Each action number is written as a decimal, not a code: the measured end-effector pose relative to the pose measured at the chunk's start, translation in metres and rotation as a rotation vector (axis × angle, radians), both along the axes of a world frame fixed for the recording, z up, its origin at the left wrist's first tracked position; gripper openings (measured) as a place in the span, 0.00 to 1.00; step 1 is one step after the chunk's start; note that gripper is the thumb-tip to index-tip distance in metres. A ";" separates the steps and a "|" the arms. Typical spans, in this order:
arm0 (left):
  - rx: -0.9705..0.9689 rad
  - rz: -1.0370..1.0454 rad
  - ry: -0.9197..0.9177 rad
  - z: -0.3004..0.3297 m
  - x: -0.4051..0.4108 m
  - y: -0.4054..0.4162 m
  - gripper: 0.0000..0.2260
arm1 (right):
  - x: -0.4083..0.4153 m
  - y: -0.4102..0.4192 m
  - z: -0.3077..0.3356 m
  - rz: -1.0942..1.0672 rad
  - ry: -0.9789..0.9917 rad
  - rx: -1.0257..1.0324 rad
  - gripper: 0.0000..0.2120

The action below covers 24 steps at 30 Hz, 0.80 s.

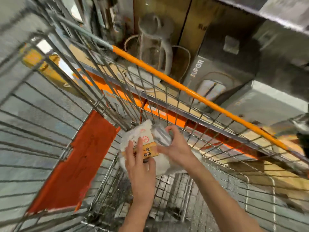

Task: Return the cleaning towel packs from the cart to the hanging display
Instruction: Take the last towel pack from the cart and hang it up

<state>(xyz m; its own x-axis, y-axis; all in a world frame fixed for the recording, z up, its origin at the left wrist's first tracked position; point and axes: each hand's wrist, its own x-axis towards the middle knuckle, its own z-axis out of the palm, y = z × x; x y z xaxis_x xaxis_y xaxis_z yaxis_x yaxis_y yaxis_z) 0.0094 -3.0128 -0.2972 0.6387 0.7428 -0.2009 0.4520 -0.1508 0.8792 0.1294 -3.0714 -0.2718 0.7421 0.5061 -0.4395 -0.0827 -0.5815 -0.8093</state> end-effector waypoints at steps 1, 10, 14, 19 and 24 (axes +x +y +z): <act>0.011 -0.004 -0.029 0.010 -0.001 0.000 0.34 | 0.000 0.000 0.014 -0.002 -0.023 0.010 0.24; 0.235 -0.001 -0.233 0.110 -0.005 0.014 0.31 | -0.017 0.006 0.132 -0.064 -0.180 0.167 0.25; 0.345 -0.001 -0.223 0.167 -0.003 0.028 0.25 | -0.022 0.013 0.198 -0.083 -0.231 0.237 0.26; 0.607 -0.047 -0.272 0.243 0.013 0.038 0.25 | -0.016 0.006 0.295 -0.111 -0.291 0.343 0.25; 0.721 -0.097 -0.349 0.331 0.034 0.044 0.25 | -0.012 -0.006 0.385 -0.175 -0.337 0.490 0.27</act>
